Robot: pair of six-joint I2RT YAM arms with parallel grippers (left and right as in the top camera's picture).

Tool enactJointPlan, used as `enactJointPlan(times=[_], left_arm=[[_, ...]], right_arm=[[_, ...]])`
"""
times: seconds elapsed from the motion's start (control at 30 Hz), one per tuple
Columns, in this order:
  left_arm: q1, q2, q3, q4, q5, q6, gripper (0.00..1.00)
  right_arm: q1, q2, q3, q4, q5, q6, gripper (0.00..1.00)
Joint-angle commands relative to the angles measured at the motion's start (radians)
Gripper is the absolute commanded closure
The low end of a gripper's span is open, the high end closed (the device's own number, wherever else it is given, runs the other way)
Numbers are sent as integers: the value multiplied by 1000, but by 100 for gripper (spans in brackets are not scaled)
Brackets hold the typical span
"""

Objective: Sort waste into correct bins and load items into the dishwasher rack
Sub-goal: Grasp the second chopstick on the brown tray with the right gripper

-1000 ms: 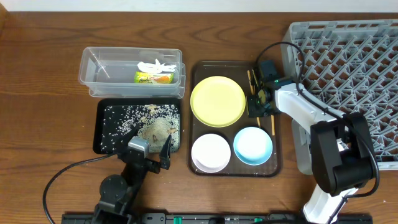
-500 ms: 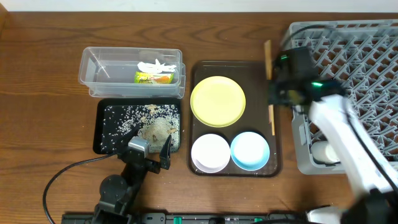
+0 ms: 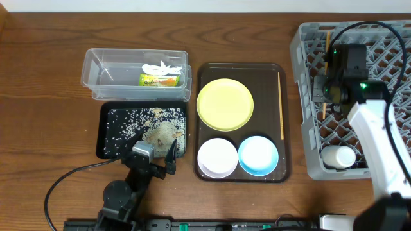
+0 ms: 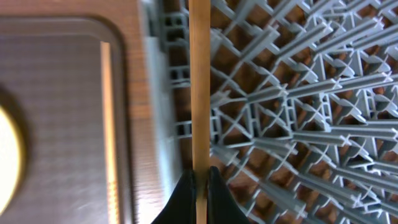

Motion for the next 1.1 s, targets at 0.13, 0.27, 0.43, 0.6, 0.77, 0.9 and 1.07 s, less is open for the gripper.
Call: enactJointPlan(times=[0.13, 0.27, 0.43, 0.6, 0.77, 0.9, 1.07], left_arm=[[0, -5, -17, -34, 11, 6, 3], [0, -5, -17, -34, 11, 6, 3], [0, -5, -17, -34, 11, 6, 3], [0, -5, -17, -34, 11, 6, 3], [0, -5, -17, -34, 11, 6, 2], [0, -5, -17, -34, 11, 6, 2], [0, -5, -17, -34, 11, 6, 3]], right_arm=[[-41, 121, 0, 11, -30, -60, 90], [-2, 104, 1, 9, -36, -60, 71], [63, 31, 1, -23, -131, -28, 57], [164, -13, 1, -51, -267, -21, 47], [254, -10, 1, -73, -178, 33, 47], [265, -10, 0, -62, -156, 90, 57], [257, -10, 0, -106, -129, 217, 85]])
